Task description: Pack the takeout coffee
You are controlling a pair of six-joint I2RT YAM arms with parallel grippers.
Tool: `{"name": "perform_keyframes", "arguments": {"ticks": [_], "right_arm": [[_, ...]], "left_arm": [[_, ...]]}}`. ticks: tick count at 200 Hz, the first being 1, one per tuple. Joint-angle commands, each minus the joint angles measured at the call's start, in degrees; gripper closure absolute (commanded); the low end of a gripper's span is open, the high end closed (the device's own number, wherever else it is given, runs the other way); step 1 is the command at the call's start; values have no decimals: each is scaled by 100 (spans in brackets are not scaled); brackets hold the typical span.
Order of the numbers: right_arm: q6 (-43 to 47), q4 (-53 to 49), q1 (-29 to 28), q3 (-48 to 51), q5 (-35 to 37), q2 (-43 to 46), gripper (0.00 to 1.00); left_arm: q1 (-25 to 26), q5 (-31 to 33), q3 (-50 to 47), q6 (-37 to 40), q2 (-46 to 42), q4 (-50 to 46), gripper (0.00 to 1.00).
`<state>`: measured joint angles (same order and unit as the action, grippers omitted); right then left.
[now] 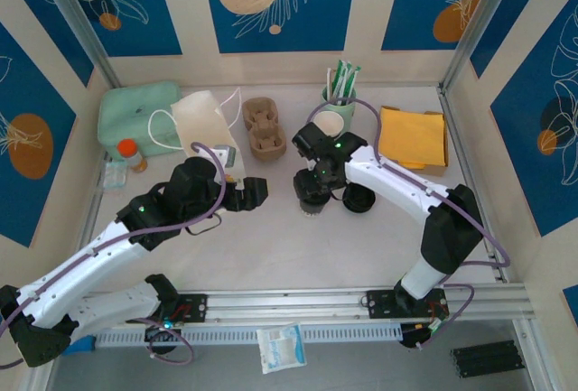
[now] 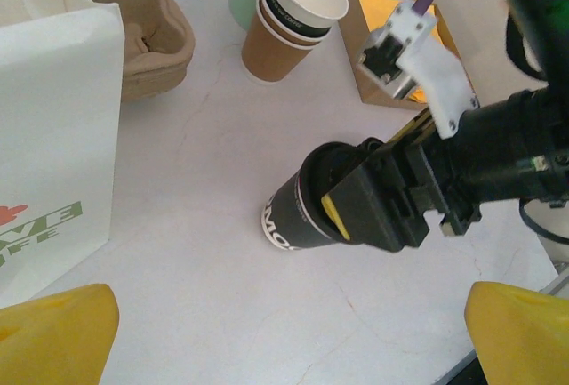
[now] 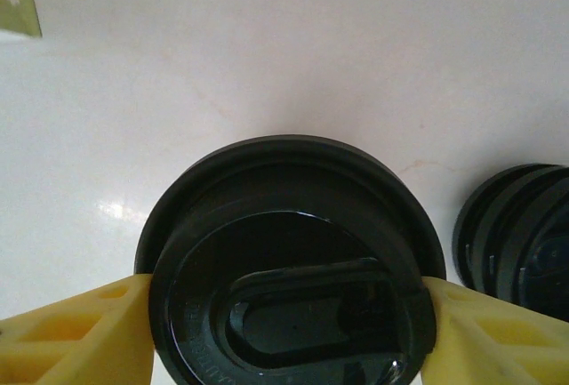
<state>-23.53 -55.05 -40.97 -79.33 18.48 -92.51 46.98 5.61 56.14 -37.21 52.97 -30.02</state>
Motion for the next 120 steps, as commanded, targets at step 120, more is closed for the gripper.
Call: {"name": "perform_keyframes", "arguments": {"ticks": [120], "right_arm": [[228,172,1622,-1051,-160,-22,38]], "left_arm": [[-48,-130,-103,-36,5,214,1]]}}
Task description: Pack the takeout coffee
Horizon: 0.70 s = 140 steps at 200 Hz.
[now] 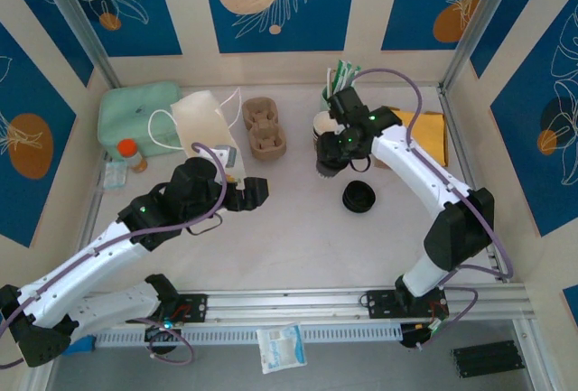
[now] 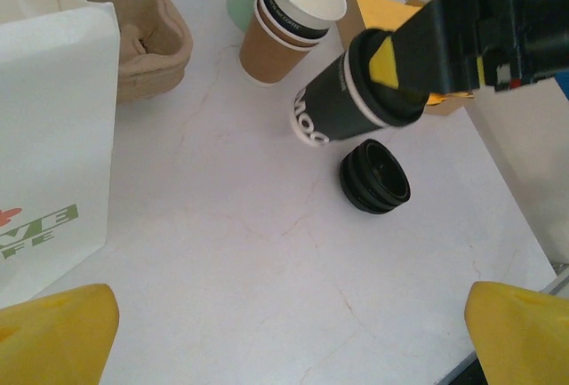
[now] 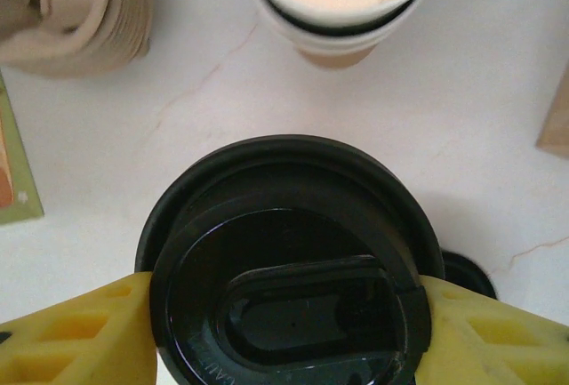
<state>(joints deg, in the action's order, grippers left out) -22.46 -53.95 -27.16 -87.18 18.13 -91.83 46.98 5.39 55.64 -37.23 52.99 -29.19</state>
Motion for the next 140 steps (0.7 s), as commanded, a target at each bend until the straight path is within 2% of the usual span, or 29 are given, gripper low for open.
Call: {"name": "perform_keyframes", "arguments": {"ticks": [1,65,140], "right_arm": [[120,66,252,-266,-125,-98,38],[270,143,817,-289,-145,-553,37],[349,226,1082,-145,-82,-1008,37]], "left_arm": [[-48,-108,-53,-32,1,132,1],[-44,-152,1,-12,40,126,1],[-47,-173,52,-16,53,106,1]]}}
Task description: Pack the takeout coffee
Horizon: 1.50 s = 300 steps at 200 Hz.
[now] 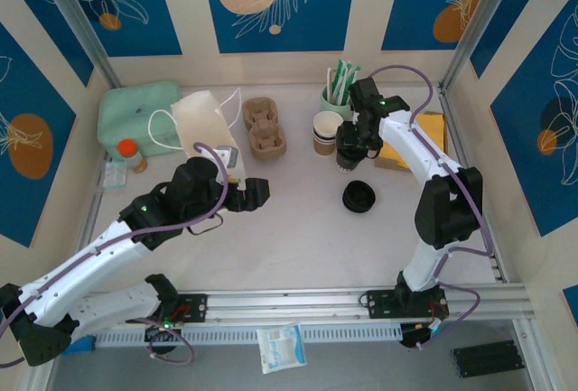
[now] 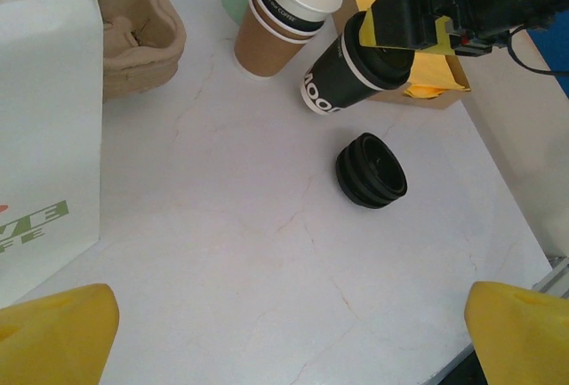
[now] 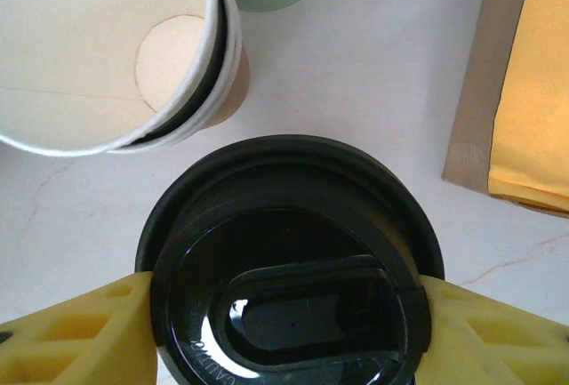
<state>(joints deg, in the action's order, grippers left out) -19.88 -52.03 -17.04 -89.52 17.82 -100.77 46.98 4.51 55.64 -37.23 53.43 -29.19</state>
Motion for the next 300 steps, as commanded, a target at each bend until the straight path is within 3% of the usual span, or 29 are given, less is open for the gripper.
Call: {"name": "perform_keyframes", "arguments": {"ticks": [1,60,143,241,300], "right_arm": [[95,34,78,95,-51,-116,37],[92,13,143,100,-58,-459,35],[17,-89,111,-104,-199,-434,11],[40,-240,81,-504,-294,-113,2],[-40,-290,28,-621,-474,461,3]], "left_arm": [[-48,-89,52,-19,14,106,1],[-41,-108,112,-1,79,82,1],[-46,-110,288,58,118,-25,1],[-49,-65,651,206,227,-256,1],[-48,129,1262,485,289,-713,1]]}}
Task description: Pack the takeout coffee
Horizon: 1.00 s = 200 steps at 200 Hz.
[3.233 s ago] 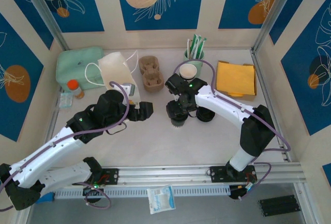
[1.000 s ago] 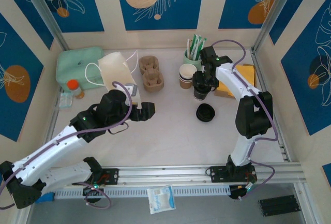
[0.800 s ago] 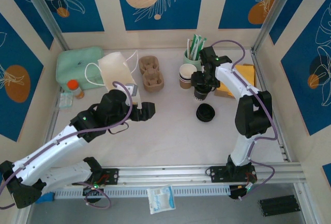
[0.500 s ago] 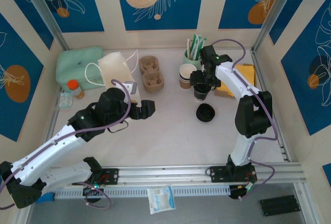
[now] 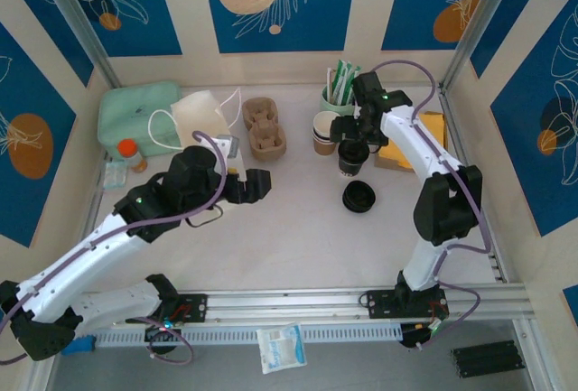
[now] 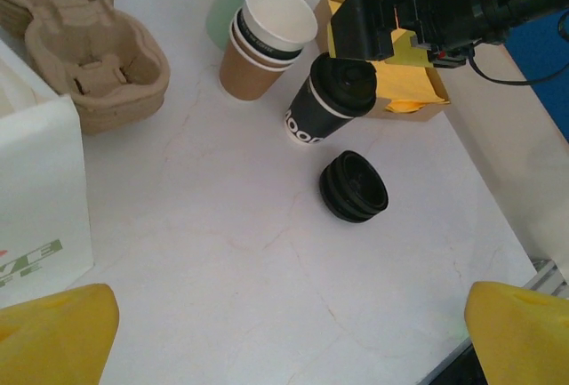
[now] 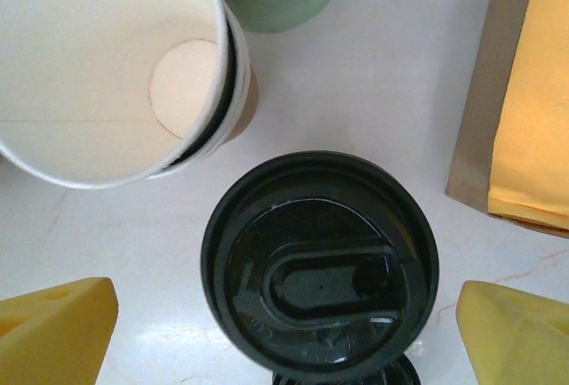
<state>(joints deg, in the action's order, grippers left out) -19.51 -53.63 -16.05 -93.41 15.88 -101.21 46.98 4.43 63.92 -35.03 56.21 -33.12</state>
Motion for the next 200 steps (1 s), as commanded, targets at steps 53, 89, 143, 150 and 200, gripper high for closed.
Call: {"name": "perform_keyframes", "arguments": {"ticks": [53,89,143,150,200], "right_arm": [[-350,25,-630,-47,-911,1026,10],[-864,550,-1093,316,-1577,1053,22],[-1570,1430,-1412,625,-1961,481,36],[-1652,1519,-1434,643,-1985,378,38],[-2285,2103,-1487,658,-2050,-346,52]], "left_arm": [[-47,786,1318,743,62,-1071,1],[-61,1224,1664,933,24,-1492,0],[-73,1140,1396,757,-33,-1698,1],[-71,1070,1343,730,-46,-1711,1],[-61,485,924,519,-40,-1581,1]]}}
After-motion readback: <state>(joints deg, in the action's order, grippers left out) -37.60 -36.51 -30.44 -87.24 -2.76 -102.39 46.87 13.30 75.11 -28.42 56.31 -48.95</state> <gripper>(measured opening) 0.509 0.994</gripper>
